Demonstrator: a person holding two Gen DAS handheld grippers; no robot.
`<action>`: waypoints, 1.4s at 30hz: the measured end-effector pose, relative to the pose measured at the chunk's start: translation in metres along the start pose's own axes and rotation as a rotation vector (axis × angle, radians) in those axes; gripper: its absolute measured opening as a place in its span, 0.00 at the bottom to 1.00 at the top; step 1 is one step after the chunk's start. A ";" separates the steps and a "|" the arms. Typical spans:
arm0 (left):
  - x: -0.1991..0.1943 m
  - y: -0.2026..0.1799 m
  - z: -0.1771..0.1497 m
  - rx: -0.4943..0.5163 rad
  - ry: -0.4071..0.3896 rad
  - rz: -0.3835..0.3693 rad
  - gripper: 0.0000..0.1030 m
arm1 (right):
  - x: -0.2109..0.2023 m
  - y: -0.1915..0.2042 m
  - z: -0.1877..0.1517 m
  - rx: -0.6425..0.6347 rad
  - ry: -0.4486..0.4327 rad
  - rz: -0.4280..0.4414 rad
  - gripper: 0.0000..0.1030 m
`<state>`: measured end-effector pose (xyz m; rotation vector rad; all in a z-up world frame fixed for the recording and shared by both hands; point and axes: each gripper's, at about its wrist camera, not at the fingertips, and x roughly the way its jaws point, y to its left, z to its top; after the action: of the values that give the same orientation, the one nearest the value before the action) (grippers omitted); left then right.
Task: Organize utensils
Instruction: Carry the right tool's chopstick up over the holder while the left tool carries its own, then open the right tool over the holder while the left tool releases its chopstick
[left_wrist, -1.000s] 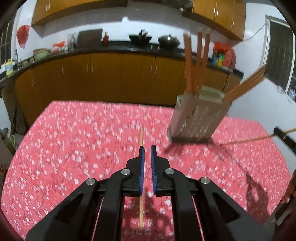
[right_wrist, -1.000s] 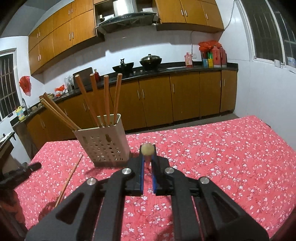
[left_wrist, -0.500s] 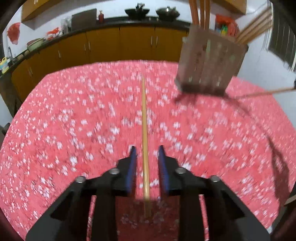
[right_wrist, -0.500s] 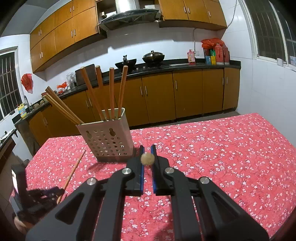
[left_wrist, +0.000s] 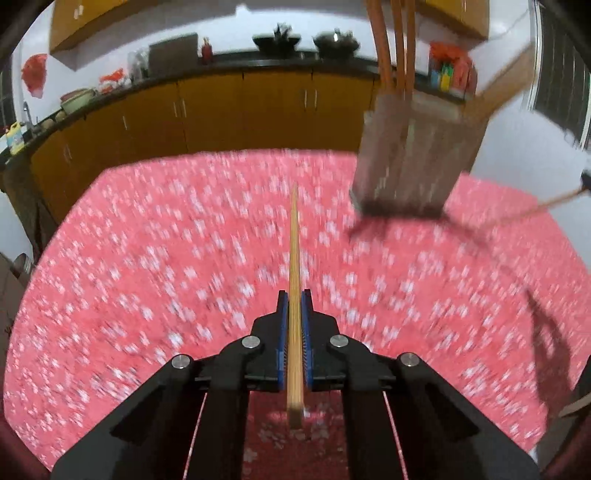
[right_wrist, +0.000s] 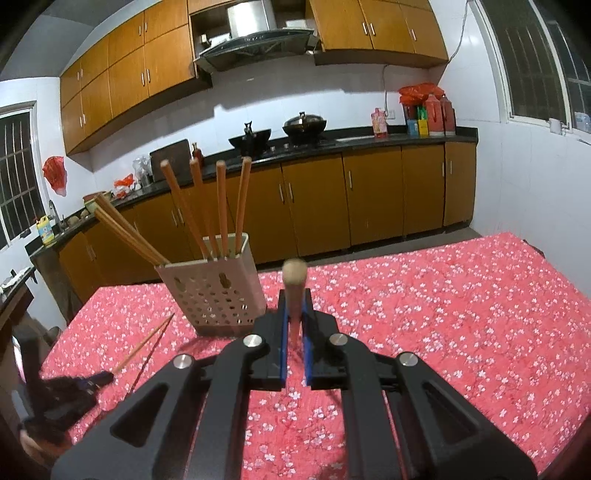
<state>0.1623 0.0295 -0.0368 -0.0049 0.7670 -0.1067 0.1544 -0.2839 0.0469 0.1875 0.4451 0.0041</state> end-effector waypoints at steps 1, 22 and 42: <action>-0.007 0.002 0.006 -0.010 -0.022 -0.006 0.07 | -0.002 0.000 0.002 0.000 -0.006 0.001 0.07; -0.094 -0.002 0.092 -0.065 -0.298 -0.081 0.07 | -0.042 0.029 0.052 -0.020 -0.122 0.190 0.07; -0.138 -0.079 0.200 -0.052 -0.628 -0.111 0.07 | -0.057 0.090 0.161 -0.084 -0.478 0.232 0.07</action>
<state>0.1951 -0.0422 0.2063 -0.1249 0.1413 -0.1797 0.1752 -0.2271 0.2306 0.1499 -0.0551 0.2016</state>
